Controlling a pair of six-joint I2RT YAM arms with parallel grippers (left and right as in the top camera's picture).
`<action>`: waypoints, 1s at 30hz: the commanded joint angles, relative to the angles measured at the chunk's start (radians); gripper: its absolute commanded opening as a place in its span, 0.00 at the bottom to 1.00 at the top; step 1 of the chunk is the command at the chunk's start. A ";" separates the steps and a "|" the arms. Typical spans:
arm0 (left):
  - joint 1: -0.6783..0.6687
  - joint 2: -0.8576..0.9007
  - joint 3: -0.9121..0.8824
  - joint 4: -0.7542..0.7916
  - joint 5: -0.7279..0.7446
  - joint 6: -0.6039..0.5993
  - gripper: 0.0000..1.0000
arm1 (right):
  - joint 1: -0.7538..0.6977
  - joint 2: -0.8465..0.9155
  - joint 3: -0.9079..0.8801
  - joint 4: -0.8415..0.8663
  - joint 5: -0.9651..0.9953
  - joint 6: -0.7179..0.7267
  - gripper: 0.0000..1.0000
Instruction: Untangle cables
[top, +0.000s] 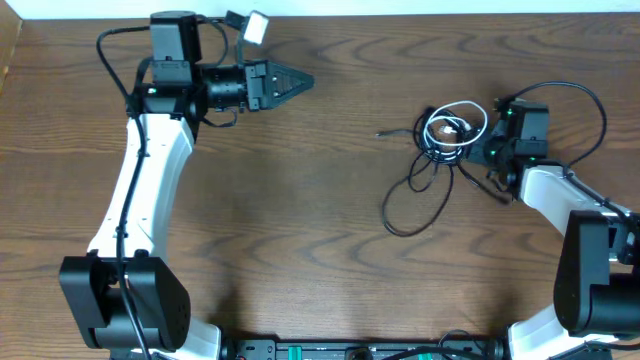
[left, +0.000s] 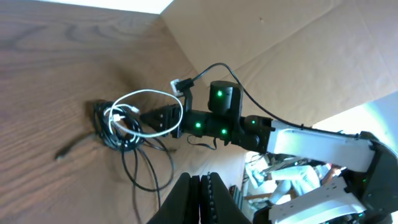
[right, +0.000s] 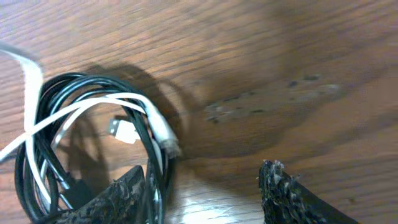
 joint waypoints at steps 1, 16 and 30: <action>0.022 -0.022 0.013 -0.019 0.022 -0.005 0.07 | -0.012 0.006 -0.001 -0.004 0.015 -0.012 0.56; 0.029 -0.022 0.013 -0.266 -0.354 -0.005 0.08 | -0.032 -0.059 0.032 -0.099 -0.211 0.012 0.57; -0.066 -0.022 0.013 -0.291 -0.586 -0.004 0.08 | -0.070 -0.098 0.475 -0.888 -0.023 -0.140 0.62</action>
